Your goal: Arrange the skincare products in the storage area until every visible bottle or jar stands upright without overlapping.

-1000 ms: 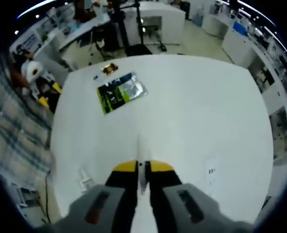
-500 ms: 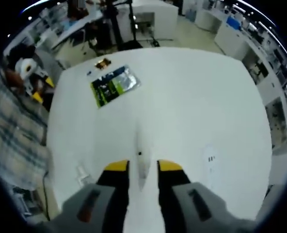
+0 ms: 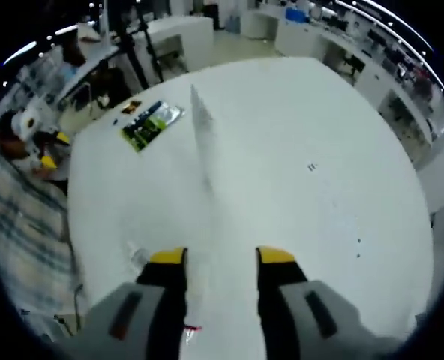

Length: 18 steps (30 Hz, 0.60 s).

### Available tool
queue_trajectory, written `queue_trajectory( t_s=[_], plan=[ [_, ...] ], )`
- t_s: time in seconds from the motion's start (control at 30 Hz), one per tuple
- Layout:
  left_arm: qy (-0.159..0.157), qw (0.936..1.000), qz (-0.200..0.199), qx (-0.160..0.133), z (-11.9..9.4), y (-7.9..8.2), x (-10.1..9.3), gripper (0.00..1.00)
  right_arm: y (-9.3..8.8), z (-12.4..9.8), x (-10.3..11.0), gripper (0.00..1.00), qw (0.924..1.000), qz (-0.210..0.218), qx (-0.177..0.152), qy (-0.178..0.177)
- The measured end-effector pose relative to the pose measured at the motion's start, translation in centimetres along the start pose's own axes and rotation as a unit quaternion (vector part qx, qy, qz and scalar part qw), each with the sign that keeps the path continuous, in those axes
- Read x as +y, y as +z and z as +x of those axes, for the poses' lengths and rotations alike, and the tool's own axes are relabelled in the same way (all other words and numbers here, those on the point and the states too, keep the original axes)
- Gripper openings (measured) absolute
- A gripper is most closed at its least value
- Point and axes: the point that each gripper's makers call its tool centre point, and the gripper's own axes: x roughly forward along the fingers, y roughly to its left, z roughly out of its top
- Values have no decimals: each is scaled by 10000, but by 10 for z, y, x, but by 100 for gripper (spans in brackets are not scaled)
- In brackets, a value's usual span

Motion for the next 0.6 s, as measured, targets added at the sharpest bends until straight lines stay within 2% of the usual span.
queue_trajectory(
  t_s=[0.03, 0.17, 0.23, 0.3, 0.33, 0.5, 0.6],
  plan=[
    [-16, 10000, 34, 12, 0, 1, -2, 38, -10, 0, 1, 37, 9999, 106, 18, -33],
    [-40, 9999, 125, 29, 1, 4, -5, 38, -71, 5, 3, 37, 9983, 489, 234, -204],
    [-38, 9998, 167, 49, 1, 7, -7, 38, -95, 10, 15, 38, 9969, 717, 280, -170],
    [-34, 9998, 204, 41, 1, 9, -8, 38, -113, 12, 20, 39, 9962, 741, 359, -271],
    [-37, 9997, 213, 58, 1, 9, -8, 38, -125, 15, 21, 39, 9948, 891, 389, -291],
    [-51, 9995, 278, 118, 2, 10, -13, 38, -153, 23, 30, 39, 9928, 1042, 411, -427],
    [-67, 9993, 320, 177, 3, 9, -18, 38, -160, 28, 32, 39, 9914, 1186, 349, -439]
  ],
)
